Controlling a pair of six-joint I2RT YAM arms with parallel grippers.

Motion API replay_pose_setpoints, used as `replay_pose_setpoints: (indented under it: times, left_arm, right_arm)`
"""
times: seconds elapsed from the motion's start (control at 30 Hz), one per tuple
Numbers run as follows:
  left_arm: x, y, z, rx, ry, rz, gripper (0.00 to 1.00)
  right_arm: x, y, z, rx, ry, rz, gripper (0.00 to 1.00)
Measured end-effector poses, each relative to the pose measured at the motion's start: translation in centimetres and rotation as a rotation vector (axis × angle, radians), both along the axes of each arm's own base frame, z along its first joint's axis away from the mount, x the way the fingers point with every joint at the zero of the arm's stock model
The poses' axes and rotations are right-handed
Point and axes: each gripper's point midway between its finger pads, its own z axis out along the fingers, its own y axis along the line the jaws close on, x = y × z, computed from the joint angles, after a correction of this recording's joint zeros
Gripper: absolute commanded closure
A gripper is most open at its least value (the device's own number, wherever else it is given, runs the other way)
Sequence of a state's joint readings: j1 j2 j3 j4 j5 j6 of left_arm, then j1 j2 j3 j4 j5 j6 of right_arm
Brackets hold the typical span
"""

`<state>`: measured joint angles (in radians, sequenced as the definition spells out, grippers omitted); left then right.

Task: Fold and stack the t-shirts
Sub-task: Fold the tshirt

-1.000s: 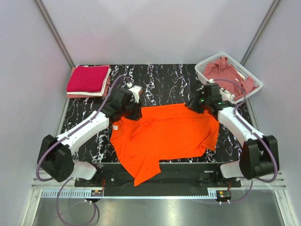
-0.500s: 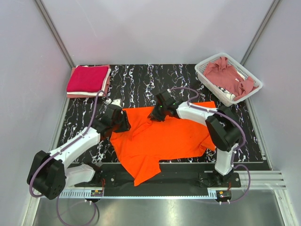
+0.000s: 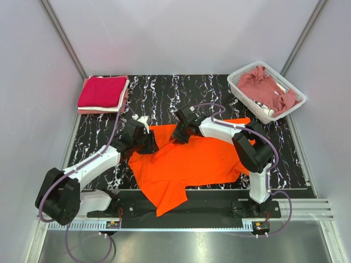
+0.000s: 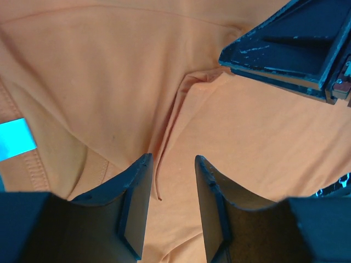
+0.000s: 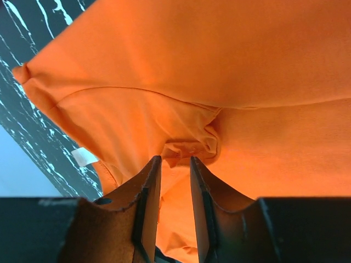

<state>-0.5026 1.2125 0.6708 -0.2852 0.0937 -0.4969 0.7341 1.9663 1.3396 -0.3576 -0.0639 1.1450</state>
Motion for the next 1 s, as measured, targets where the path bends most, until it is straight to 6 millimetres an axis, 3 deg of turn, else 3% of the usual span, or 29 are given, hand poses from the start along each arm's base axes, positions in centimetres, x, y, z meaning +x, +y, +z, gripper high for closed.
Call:
replay_pose_setpoints:
  times: [0.3, 0.8, 1.0]
  left_arm:
    - [-1.4, -1.5, -0.7, -0.02, 0.026, -0.091, 0.59]
    - [-3.3, -1.6, -2.9, 0.092, 0.057, -0.151, 0.59]
    - [-4.2, -2.4, -2.9, 0.087, 0.065, -0.202, 0.59]
  right_arm:
    - [-1.1, -0.4, -1.1, -0.047, 0.029, 0.03, 0.65]
    - [-1.1, -0.7, -1.3, -0.068, 0.018, 0.044, 0.65]
    - [-2.3, -1.8, -2.8, -0.109, 0.039, 0.074, 0.75]
